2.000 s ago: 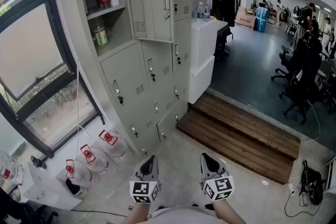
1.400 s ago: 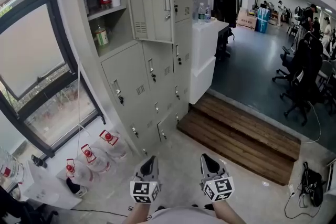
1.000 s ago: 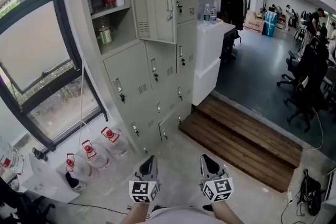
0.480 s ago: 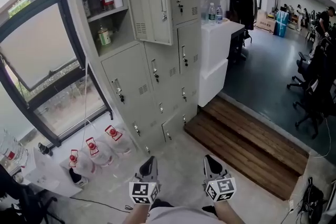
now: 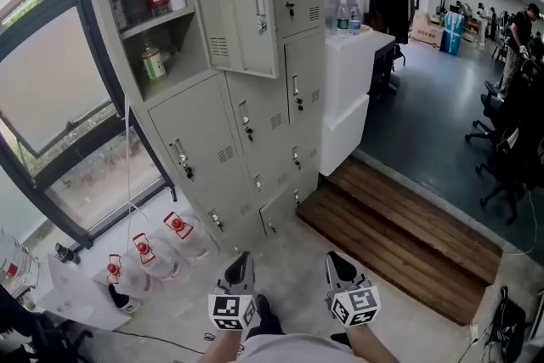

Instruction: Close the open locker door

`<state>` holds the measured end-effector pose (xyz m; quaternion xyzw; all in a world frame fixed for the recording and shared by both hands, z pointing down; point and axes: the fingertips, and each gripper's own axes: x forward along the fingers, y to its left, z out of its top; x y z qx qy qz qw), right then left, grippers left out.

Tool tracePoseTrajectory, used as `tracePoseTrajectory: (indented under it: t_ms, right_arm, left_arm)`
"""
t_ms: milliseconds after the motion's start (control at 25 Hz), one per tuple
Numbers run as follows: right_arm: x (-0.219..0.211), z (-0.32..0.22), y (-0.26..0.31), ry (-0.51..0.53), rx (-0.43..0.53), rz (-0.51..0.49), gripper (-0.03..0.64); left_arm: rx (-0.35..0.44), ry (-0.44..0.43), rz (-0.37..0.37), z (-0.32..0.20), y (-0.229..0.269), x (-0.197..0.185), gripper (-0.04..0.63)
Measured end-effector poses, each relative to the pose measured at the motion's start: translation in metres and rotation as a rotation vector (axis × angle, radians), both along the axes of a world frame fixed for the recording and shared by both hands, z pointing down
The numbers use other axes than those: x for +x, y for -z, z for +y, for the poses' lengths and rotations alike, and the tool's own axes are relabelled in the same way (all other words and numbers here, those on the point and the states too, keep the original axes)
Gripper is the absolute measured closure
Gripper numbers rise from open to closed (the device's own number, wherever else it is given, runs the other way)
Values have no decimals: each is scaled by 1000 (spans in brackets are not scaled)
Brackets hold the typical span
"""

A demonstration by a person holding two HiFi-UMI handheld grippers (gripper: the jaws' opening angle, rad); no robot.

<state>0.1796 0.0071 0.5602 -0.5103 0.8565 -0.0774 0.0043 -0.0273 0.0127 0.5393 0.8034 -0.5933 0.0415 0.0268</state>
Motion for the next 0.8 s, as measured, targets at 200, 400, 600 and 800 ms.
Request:
tracePoseTrajectory:
  t_ms: [200, 400, 600, 800]
  right_arm:
    - [-34, -64, -3, -15, -18, 15, 600]
    - [-79, -142, 9, -48, -1, 19, 600]
    - [-110, -200, 13, -81, -2, 15, 600]
    - [-114, -234, 12, -95, -10, 31, 600]
  left_arm:
    - [-12, -38, 9, -74, -4, -31, 586]
    - [9, -101, -5, -161, 11, -71, 586]
    - [16, -110, -11, -234, 17, -111, 586]
    - [2, -112, 11, -269, 13, -118, 586]
